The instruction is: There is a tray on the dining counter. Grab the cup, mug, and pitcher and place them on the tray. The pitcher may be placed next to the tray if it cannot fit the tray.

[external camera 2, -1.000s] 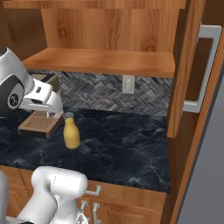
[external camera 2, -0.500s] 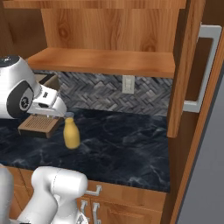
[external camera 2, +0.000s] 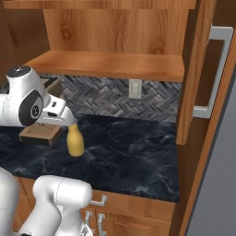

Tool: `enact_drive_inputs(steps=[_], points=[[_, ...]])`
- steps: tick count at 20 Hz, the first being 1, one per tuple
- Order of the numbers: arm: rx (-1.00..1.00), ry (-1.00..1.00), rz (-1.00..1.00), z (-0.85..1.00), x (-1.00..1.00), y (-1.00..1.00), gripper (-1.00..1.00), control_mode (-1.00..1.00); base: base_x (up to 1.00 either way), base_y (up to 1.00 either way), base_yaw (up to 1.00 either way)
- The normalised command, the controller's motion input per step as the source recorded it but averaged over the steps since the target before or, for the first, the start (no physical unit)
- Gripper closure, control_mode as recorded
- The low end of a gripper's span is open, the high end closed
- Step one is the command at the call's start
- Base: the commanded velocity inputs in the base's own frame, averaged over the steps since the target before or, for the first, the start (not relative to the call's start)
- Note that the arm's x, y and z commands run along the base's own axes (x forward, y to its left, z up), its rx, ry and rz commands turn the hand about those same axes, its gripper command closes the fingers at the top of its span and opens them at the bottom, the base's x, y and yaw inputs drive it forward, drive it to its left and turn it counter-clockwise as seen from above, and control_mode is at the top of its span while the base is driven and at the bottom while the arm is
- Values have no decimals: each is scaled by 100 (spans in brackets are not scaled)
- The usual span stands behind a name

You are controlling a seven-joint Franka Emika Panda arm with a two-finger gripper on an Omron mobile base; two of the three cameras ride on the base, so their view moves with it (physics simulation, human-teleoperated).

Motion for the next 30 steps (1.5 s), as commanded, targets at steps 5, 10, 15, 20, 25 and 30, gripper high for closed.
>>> enact_drive_inputs(steps=[5,10,15,20,25,30], points=[[0,6,0,-23,12,0,-100,-100,0,0,0],[0,10,0,-15,12,0,-100,-100,0,0,0],[0,8,0,-12,14,3,-100,-100,0,0,0],[0,3,0,-17,11,6,-100,-100,0,0,0],[0,0,0,-23,7,3,-100,-100,0,0,0],[0,0,0,-19,15,0,-100,-100,0,0,0]])
